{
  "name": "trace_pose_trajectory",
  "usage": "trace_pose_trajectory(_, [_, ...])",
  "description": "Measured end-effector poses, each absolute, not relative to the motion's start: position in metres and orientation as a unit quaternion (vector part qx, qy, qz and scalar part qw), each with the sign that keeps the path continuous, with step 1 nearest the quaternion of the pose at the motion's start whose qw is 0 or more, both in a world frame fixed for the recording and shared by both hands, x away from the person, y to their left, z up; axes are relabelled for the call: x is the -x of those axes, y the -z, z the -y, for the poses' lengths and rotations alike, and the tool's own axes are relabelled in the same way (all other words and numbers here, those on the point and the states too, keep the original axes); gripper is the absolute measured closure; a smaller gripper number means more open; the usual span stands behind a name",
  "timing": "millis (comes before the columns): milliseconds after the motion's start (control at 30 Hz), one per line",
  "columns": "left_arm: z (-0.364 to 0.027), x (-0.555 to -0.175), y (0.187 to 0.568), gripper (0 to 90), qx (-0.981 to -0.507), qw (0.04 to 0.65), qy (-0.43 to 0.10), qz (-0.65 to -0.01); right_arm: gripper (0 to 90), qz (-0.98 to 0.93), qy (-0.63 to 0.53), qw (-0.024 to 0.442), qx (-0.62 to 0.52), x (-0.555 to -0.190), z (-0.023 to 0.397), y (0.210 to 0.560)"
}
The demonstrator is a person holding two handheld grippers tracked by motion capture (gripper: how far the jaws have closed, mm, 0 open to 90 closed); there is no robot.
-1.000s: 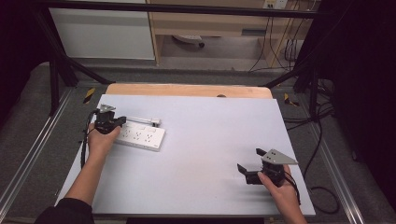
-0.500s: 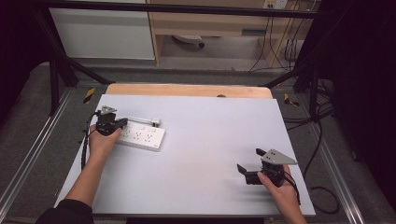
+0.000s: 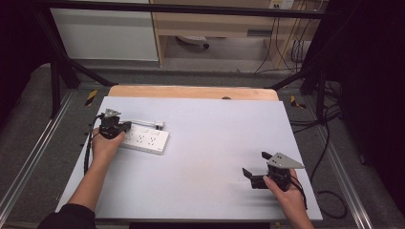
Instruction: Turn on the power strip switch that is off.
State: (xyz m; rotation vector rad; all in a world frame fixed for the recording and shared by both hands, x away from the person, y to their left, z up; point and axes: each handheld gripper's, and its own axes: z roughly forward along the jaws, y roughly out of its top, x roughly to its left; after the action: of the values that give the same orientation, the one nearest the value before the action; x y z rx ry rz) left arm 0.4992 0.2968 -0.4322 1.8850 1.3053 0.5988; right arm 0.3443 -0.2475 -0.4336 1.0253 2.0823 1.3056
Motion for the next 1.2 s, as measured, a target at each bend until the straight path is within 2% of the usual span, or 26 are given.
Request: trace_pose_trajectory(1200, [-0.2963,-0.4970,0.4352,89.9,-0.732,0.383,-0.244,-0.507,3.8,-0.759,-0.477,0.238,-0.374,-0.3440,0.2479,0.4330])
